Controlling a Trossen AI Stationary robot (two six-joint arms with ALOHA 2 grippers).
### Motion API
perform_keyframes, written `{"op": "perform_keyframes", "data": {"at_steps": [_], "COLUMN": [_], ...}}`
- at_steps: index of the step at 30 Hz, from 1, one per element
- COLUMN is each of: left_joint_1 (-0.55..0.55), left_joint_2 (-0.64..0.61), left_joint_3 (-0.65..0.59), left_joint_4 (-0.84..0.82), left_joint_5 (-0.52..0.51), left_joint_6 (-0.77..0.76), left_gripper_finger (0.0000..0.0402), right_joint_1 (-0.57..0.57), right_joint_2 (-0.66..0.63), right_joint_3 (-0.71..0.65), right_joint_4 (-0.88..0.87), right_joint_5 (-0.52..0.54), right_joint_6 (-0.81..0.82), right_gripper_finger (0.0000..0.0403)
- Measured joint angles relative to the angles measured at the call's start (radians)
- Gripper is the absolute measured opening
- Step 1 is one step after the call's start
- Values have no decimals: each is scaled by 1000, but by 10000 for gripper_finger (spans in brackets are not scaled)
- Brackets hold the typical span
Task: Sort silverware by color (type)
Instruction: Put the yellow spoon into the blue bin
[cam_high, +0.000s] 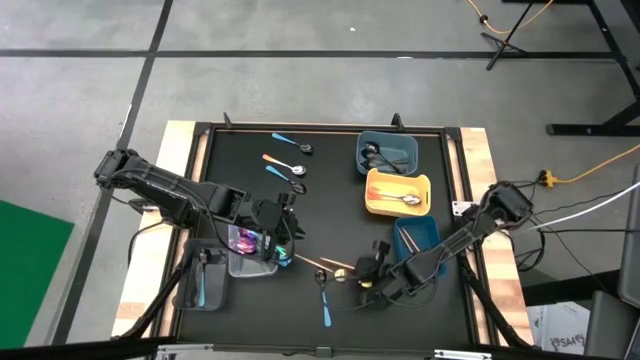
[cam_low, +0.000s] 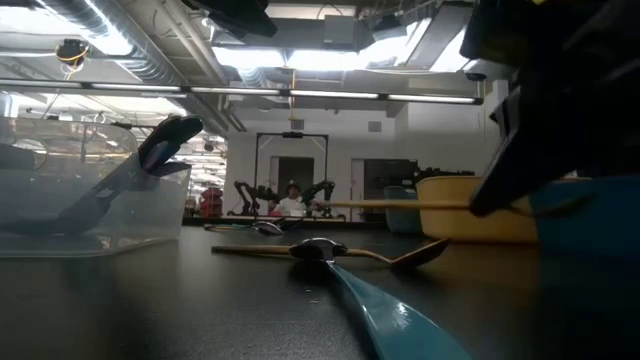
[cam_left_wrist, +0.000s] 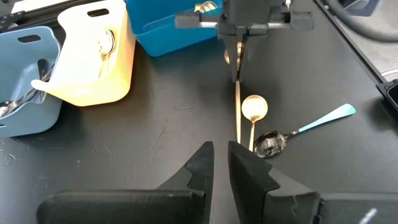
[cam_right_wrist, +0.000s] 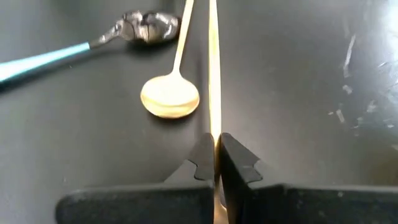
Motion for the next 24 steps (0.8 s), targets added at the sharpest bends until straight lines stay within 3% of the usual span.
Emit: {"op": "perform_keyframes", "data": {"at_steps": [11, 24], "left_joint_1": [0, 0], "left_joint_2": [0, 0], "left_joint_3": [0, 0], "left_joint_4": [0, 0], "left_joint_5": [0, 0], "left_joint_6": [0, 0], "left_gripper_finger": [41, 41], "right_joint_1": [0, 1], "right_joint_2": [-113, -334], "right_joint_3": [1, 3], "right_joint_4": [-20, -254], "right_joint_5": [6, 7], "right_joint_6": [0, 6], "right_gripper_finger": [0, 0]}}
